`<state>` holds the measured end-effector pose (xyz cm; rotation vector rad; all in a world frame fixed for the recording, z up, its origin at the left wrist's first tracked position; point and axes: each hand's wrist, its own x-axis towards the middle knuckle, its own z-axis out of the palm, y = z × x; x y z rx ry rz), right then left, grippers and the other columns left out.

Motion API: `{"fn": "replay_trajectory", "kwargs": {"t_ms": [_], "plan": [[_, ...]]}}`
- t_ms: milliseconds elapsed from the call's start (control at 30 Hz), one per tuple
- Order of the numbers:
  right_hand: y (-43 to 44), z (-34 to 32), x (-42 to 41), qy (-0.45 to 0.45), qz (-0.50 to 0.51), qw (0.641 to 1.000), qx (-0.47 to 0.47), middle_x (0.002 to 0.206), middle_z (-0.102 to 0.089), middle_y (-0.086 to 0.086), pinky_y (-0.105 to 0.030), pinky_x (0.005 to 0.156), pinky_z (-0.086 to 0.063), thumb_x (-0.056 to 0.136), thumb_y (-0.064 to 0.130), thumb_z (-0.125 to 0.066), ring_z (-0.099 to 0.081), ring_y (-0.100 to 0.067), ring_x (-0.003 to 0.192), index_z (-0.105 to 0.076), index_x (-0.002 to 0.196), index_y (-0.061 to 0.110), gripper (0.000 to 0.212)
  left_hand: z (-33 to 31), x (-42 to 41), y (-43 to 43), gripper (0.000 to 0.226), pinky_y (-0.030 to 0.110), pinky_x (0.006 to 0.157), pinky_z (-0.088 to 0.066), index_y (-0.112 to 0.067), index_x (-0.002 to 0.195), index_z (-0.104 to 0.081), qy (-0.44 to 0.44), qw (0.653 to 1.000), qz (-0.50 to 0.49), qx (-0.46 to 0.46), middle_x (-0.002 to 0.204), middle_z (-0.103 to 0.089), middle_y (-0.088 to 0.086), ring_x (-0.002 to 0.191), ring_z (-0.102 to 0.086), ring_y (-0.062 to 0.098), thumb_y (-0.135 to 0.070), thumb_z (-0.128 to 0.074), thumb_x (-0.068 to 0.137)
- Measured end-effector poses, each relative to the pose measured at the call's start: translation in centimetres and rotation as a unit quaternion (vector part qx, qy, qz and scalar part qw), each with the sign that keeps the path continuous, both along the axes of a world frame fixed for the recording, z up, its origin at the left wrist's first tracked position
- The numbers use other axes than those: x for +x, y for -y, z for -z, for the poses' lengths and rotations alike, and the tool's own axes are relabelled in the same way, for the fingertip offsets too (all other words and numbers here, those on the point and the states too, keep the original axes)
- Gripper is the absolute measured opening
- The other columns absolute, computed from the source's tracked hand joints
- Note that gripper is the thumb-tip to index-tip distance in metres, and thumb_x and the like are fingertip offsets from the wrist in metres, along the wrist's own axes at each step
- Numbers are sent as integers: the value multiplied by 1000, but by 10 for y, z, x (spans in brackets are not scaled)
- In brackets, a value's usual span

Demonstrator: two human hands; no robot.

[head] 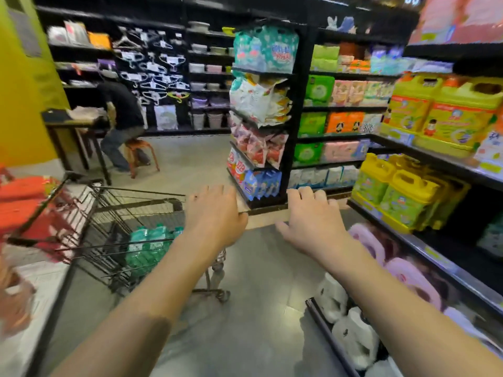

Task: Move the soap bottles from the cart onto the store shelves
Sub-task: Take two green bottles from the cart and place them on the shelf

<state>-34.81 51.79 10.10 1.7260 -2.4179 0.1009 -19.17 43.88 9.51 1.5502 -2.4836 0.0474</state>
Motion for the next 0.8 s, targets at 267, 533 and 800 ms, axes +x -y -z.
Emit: {"fn": "replay_trajectory", "kwargs": {"t_ms": [267,533,800], "plan": [[126,20,127,23,-70,997,22,140,-48,-12,-54,104,-39,96,52,-54,-44,-39,130,-44,139,13,58,16,137,95,66,52,122,-29,-20,153,-39,5,997,-75,22,157,-46,5,145,-39,32,-59,-47,101],[223,46,194,33,-121,990,59,142,-47,-11,-53,105,-38,97,52,-52,-43,-36,130,-43,140,13,58,44,217,175,69,54,127,-21,-21,157,-35,-2,990,-123,74,160,-42,3,150,-33,28,-58,-49,101],[320,89,194,59,-153,982,97,145,-47,-12,-52,106,-42,97,54,-52,-44,-37,133,-42,144,12,64,91,225,263,62,57,124,-27,-24,149,-45,36,979,-156,124,153,-49,3,145,-41,29,-58,-52,98]]}}
